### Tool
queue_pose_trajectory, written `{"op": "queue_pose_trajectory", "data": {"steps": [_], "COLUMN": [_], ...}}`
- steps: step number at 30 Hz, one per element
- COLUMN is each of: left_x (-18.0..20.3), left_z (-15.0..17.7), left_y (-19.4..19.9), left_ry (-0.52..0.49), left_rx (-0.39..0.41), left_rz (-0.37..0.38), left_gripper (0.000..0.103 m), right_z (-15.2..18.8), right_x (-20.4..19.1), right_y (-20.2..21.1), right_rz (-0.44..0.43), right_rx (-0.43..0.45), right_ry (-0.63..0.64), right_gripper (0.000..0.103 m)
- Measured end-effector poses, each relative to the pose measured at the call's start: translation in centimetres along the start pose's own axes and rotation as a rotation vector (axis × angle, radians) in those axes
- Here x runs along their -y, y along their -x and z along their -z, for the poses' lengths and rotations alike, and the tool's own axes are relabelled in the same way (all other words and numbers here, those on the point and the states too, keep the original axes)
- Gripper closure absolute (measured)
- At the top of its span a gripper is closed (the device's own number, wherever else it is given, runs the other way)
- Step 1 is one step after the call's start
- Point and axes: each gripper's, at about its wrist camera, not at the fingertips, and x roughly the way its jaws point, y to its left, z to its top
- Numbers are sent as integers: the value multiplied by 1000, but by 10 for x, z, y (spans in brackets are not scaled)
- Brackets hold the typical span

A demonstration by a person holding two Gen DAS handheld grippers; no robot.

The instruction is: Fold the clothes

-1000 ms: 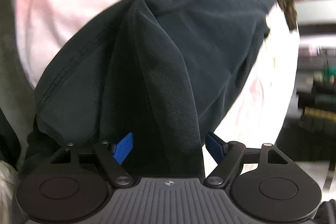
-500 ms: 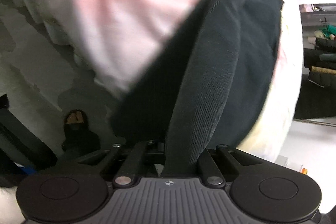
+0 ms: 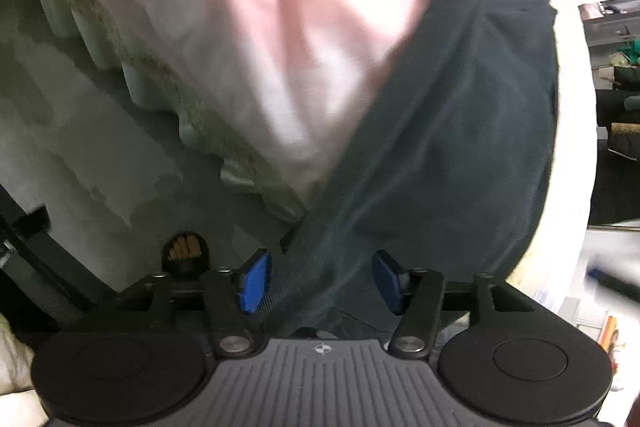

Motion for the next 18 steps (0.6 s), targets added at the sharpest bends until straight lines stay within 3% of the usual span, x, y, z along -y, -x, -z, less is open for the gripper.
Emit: {"op": "queue_pose_trajectory", "data": {"steps": [7,13,18], "left_x": [60,129,182], "left_z": [14,19,37], "left_y": [32,0,-54], "left_ry": [-129,-177,-160], "left_rx": [122,173,135], "left_rz": [-96,-161,-189], "left_gripper": [27,24,26], "right_z": [-77,-152,-214], "right_x": [77,153,218], "right_y": [28,15,-7], "right_rz": [9,-53,-160], "right_rx": [166,212,195], "right_ry": [-115,-160,-200], "right_gripper": [59,50,47]}}
